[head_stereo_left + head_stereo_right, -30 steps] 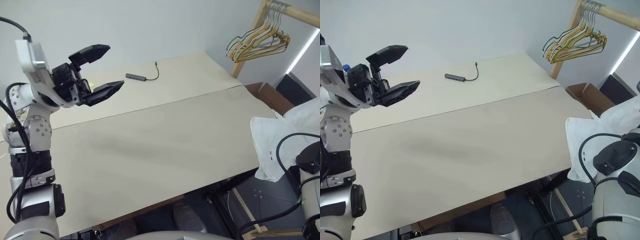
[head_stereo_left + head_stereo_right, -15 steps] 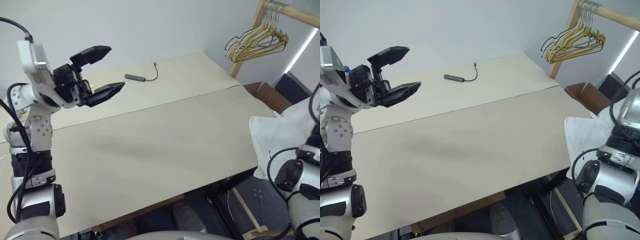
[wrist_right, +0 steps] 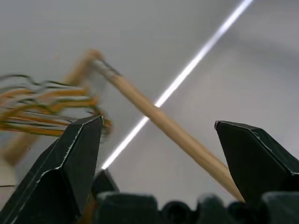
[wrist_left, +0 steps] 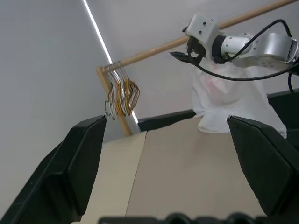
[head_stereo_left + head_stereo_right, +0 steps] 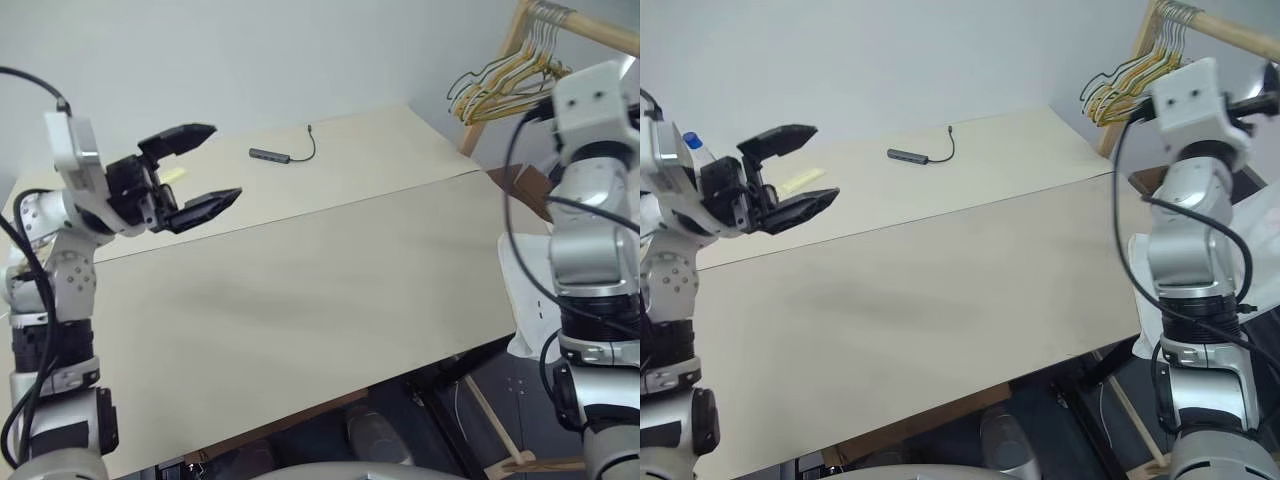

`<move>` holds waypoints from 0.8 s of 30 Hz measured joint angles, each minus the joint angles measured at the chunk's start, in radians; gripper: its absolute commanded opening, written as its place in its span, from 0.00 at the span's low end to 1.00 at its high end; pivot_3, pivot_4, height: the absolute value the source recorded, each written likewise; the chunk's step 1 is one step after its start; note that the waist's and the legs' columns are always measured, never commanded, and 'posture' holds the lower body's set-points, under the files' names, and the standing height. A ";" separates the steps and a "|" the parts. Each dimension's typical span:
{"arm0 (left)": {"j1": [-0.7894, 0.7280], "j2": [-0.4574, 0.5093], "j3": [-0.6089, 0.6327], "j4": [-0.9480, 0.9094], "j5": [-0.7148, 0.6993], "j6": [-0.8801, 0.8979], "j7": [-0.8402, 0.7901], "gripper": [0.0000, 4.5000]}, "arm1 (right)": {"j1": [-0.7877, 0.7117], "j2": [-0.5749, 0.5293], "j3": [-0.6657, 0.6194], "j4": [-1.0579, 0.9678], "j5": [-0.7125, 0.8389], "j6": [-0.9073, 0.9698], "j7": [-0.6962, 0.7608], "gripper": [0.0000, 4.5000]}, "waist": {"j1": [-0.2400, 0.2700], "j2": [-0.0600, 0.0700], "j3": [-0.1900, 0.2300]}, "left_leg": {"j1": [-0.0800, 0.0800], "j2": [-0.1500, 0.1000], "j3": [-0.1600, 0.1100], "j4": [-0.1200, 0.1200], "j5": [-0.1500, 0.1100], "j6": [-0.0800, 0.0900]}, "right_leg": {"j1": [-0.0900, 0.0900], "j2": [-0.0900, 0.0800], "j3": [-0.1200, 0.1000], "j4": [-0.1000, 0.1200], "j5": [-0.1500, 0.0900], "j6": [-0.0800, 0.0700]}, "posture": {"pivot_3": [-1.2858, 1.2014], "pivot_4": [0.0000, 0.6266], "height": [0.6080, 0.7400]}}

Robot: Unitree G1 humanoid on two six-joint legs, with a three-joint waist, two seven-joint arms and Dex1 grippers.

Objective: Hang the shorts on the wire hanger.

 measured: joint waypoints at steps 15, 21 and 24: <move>0.537 0.010 0.048 -0.247 0.154 0.047 0.222 1.00 | 0.144 -0.055 0.187 -0.101 0.260 -0.040 0.768 0.99 | 0.179 -0.004 0.001 | 0.001 0.000 -0.005 0.000 -0.001 0.000 | 0.000 -0.001 -0.004 -0.001 0.000 -0.001 | 0.56 0.00 1.00; 0.618 -0.002 0.049 -0.326 0.176 0.062 0.283 1.00 | 0.198 -0.088 0.265 -0.101 0.237 -0.138 0.882 0.99 | 0.263 -0.006 0.001 | 0.001 0.001 0.002 0.000 0.000 0.000 | 0.000 -0.001 -0.008 -0.001 0.001 -0.002 | 0.57 0.00 1.00; 0.639 -0.011 0.044 -0.341 0.192 0.062 0.297 1.00 | 0.198 -0.086 0.266 -0.098 0.221 -0.155 0.890 0.99 | 0.284 -0.006 0.001 | 0.001 0.001 0.001 0.000 0.000 0.000 | 0.001 -0.001 -0.009 -0.001 0.001 -0.003 | 0.57 0.00 1.00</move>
